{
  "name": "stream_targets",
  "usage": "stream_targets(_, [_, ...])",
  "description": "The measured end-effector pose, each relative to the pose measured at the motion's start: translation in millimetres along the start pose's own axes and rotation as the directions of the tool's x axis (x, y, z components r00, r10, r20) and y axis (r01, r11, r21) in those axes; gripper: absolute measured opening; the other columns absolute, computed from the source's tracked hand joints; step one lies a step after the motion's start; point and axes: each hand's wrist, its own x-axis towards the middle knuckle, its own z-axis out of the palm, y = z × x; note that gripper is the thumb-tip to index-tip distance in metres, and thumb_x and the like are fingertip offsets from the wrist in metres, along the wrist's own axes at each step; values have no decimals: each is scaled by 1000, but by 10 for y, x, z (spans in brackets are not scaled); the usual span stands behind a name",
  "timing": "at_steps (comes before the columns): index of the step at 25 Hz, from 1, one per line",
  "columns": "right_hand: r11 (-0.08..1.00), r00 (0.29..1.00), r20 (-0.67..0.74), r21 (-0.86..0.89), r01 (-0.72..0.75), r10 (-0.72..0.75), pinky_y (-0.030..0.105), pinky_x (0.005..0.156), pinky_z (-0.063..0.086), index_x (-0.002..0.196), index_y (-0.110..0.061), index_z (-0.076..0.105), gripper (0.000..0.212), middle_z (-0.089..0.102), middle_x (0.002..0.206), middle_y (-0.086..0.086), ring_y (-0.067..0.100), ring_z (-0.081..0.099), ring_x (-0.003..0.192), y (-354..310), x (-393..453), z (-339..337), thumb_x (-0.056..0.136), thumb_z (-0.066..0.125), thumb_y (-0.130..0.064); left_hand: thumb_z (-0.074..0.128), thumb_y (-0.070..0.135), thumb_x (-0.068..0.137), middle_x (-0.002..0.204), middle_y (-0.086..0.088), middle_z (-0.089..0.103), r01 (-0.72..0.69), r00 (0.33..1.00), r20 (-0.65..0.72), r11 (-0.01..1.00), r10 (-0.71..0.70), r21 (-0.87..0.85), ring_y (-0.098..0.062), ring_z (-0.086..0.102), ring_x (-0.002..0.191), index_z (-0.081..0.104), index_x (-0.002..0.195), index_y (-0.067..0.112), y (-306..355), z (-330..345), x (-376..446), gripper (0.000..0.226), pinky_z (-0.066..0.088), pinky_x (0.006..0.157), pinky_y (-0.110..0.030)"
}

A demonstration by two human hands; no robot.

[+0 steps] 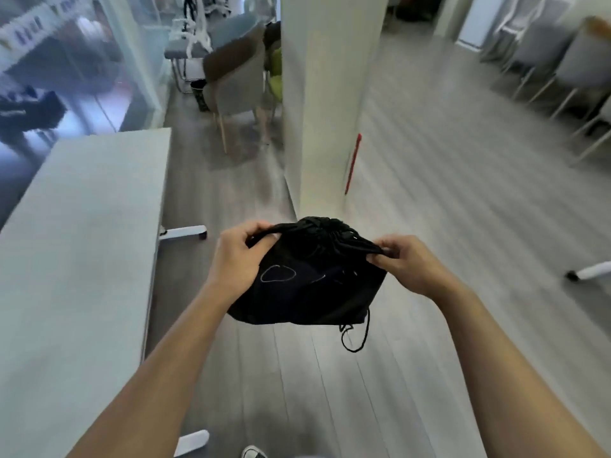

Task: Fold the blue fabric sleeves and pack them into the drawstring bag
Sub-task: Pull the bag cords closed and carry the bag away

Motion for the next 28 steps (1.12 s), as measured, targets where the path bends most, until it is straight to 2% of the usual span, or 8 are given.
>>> stream_targets(3, [994,974,-226,-105,-20,-4,32,85,50,88,-44,67,34,68,90,-11,10,65,94,684,-647,-725,96,58,-12,68,6,92,80,14,75,-67,987,141,997,72,-37,-2,69,78,73,85,33,430,1047,-102,29,51,74,-15])
stream_targets(8, [993,859,-510,-67,-93,46,43,88,53,103,-37,62,28,67,97,-13,17,64,98,1659,-1721,-1775,94,49,-15,67,9,93,85,8,76,-119,948,284,988,143,-97,-6,71,83,73,88,31,1032,2781,-400,23,54,80,-24])
stream_targets(10, [989,779,-620,-26,-144,97,42,88,54,105,-34,64,27,68,95,-13,14,65,94,2000,-2133,-2155,94,52,-13,65,10,95,90,4,75,-130,919,361,986,161,-108,-11,71,89,72,91,28,1205,3435,-515,20,56,86,-33])
stream_targets(13, [966,600,-762,135,-221,244,39,85,56,99,-30,69,18,69,87,-15,2,65,82,2531,-2746,-2708,92,67,-14,62,7,95,89,7,74,-156,865,461,980,197,-127,-15,70,90,71,89,31,1482,4398,-667,26,56,90,-43])
stream_targets(19, [907,328,-867,269,-324,375,31,74,53,94,-31,77,9,70,75,-21,-2,65,74,3493,-3676,-3775,90,70,-27,62,7,95,84,16,73,-196,738,624,966,257,-166,-5,68,86,69,87,36,2120,6336,-937,30,54,82,-26])
stream_targets(22, [900,228,-896,303,-315,381,13,66,45,91,-29,75,8,70,72,-22,-5,62,70,3910,-3962,-4440,91,69,-25,63,7,94,81,17,70,-249,679,663,948,315,-196,2,64,81,67,88,33,2460,7333,-968,27,48,75,-14])
stream_targets(25, [884,161,-891,371,-283,425,9,65,46,90,-30,74,13,72,77,-18,-4,64,72,4301,-4121,-5156,93,68,-18,64,8,94,81,17,70,-276,630,699,939,338,-206,1,63,80,68,89,31,2795,8299,-906,24,49,74,-17])
stream_targets(28, [873,87,-894,401,-278,439,14,73,48,89,-31,73,14,73,82,-15,-5,65,78,4676,-4267,-5937,92,69,-17,64,10,94,85,12,73,-272,594,728,937,342,-219,-4,65,80,71,90,33,3204,9250,-825,24,52,74,-27])
